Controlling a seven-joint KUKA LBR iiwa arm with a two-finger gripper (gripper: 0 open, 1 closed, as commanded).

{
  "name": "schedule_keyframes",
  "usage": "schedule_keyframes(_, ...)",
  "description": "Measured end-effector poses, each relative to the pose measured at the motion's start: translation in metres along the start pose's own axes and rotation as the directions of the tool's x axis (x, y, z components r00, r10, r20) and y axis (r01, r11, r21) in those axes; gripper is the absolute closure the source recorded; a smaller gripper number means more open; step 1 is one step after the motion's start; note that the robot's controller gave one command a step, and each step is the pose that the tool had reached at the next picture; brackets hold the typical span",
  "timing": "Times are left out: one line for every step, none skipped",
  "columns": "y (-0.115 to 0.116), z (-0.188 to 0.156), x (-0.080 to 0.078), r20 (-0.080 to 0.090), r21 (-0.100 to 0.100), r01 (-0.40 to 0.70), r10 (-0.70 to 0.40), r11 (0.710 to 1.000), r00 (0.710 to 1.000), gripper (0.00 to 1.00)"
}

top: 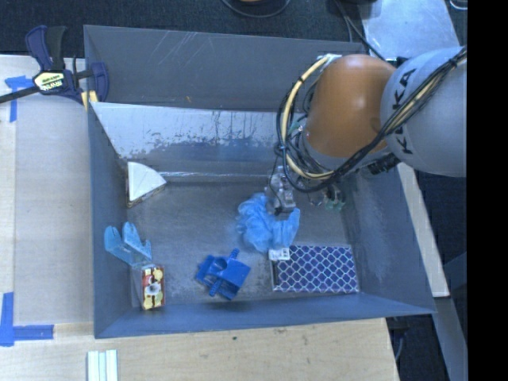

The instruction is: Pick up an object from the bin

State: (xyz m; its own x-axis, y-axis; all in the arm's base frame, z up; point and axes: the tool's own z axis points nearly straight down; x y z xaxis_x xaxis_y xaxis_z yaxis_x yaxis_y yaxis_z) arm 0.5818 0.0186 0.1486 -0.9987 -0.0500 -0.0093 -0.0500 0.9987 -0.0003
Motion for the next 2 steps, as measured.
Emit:
schedule_keyframes(0.000,0.000,0.000,0.000,0.000,0.000,0.000,1.000,1.000,1.00)
schedule_keyframes(-0.008,-0.052,-0.018,0.009,0.000,0.030,-0.030,1.000,1.000,1.00)
